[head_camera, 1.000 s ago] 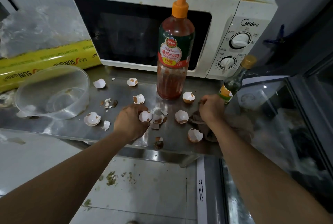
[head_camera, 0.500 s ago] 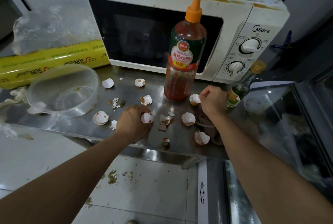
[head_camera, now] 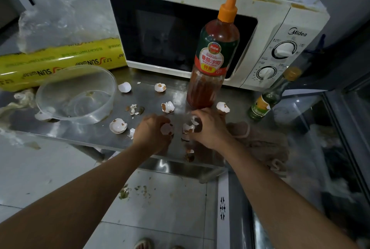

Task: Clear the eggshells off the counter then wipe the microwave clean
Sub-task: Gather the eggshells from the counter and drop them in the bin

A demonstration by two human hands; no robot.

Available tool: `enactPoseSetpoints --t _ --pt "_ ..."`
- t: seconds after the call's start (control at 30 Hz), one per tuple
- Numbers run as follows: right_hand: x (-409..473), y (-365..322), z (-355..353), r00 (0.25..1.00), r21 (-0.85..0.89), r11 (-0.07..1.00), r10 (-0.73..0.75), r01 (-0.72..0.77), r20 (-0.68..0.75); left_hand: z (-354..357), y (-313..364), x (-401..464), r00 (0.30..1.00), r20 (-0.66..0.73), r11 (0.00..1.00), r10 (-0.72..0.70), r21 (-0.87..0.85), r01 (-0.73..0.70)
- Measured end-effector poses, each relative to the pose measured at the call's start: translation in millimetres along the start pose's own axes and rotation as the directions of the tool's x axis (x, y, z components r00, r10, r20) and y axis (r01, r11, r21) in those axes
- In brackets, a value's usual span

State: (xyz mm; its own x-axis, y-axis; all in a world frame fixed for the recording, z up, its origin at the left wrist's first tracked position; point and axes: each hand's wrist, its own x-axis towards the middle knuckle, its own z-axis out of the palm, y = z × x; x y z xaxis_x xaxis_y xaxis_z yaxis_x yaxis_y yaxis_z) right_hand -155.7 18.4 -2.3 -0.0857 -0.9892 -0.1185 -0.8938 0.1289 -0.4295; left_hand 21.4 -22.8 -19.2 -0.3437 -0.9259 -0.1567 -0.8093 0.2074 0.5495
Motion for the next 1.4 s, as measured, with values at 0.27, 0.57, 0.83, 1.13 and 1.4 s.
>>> enactPoseSetpoints --t 0.27,0.57,0.83,1.13,1.4 --pt "1 -12 10 0.995 -0.082 0.996 0.029 -0.021 0.097 -2 -11 -2 1.000 -0.005 1.000 0.016 -0.014 -0.016" --pt "3 -1 -7 0.993 -0.062 0.991 0.119 -0.118 0.013 3 19 5 0.994 -0.027 0.969 0.101 -0.225 -0.105" --pt "4 5 -2 0.995 -0.048 0.994 0.094 -0.095 -0.017 15 30 12 0.989 0.071 0.986 0.126 -0.115 -0.118" --pt "20 1 5 0.996 -0.042 0.996 0.076 -0.078 -0.037 -5 12 11 0.996 -0.040 0.990 0.084 -0.113 -0.088" --pt "22 -2 8 0.998 -0.077 0.995 0.058 -0.056 0.012 -5 -3 2 0.996 -0.030 0.987 0.086 -0.132 -0.089"
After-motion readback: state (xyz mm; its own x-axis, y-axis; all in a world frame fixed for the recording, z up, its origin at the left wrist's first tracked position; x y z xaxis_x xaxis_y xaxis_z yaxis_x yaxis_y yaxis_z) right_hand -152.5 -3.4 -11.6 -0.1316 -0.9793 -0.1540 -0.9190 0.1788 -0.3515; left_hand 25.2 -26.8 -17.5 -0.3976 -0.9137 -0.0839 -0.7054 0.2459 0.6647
